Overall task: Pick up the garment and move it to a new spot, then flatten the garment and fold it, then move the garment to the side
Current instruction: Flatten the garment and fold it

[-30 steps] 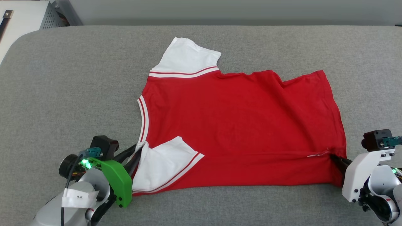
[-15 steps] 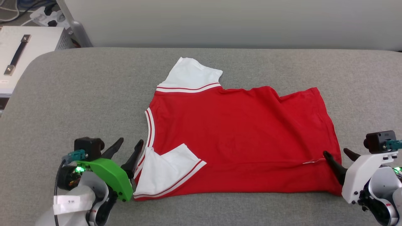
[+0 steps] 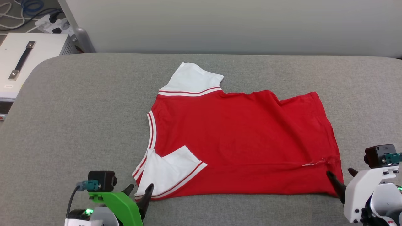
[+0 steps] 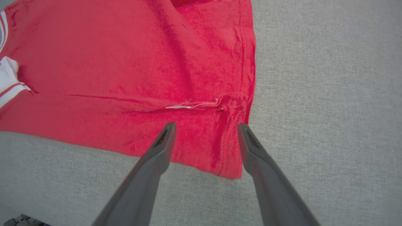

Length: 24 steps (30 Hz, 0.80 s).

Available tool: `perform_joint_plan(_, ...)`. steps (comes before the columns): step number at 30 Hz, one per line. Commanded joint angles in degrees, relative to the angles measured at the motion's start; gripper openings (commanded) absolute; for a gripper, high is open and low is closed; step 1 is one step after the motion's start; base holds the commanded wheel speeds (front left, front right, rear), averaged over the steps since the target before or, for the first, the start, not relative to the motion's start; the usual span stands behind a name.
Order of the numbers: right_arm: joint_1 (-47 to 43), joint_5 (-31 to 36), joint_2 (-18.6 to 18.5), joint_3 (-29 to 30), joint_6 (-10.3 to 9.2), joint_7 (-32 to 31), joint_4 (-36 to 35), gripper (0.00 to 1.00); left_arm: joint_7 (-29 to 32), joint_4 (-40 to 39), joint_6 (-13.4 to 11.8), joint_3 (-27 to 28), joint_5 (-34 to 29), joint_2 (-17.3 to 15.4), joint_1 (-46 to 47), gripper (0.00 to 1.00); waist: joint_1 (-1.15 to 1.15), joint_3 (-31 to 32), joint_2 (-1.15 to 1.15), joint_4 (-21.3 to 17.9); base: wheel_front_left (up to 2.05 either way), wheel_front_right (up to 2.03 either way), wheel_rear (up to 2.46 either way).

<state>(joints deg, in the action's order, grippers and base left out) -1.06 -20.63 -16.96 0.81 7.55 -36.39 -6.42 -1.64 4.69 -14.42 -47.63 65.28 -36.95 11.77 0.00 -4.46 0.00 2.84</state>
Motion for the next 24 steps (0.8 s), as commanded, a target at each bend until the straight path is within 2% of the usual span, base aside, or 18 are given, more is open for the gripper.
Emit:
perform_joint_plan(1,-1.21,1.23,0.84,0.59,-0.06,-1.69,-1.09,1.0,1.13,-0.27,-1.54,-0.49,-1.36,-0.99,-0.33,1.0,0.0,-0.37,0.0,-0.22,0.0,0.0,0.0)
perform_joint_plan(6,-2.02,3.17,2.7,1.52,-0.06,-5.21,-3.91,1.0,3.35,-0.31,-5.45,-1.54,-3.28,-1.81,0.61,1.0,0.0,-1.8,0.0,-0.99,0.0,0.0,0.0)
perform_joint_plan(9,-1.75,3.69,3.36,1.73,-0.06,-5.93,-5.11,1.0,4.05,0.1,-6.59,-1.62,-3.43,-1.62,1.06,1.0,0.0,-2.97,0.0,-1.46,0.0,0.0,0.0)
perform_joint_plan(17,-0.41,4.25,3.91,1.5,-0.06,-6.01,-6.38,1.0,5.64,4.07,-6.87,-1.74,-3.29,-1.13,2.75,1.0,0.0,-5.92,0.0,-2.54,0.0,0.0,0.0)
perform_joint_plan(21,0.19,4.4,3.78,1.58,-0.06,-6.08,-6.39,1.0,7.93,6.6,-5.96,-2.85,-2.5,-0.14,3.1,1.0,0.0,-6.55,0.0,-2.79,0.0,0.0,0.0)
perform_joint_plan(22,0.28,4.47,3.75,1.68,-0.06,-6.08,-6.32,1.0,8.64,6.99,-5.67,-3.17,-2.12,0.25,3.05,0.79,0.0,-6.59,0.0,-2.8,0.0,0.0,0.0)
perform_joint_plan(24,0.29,4.85,3.57,1.85,-0.06,-6.17,-6.04,1.0,9.48,7.48,-5.04,-3.68,-1.59,0.93,2.92,0.02,0.0,-6.43,0.0,-2.73,0.0,0.0,0.0)
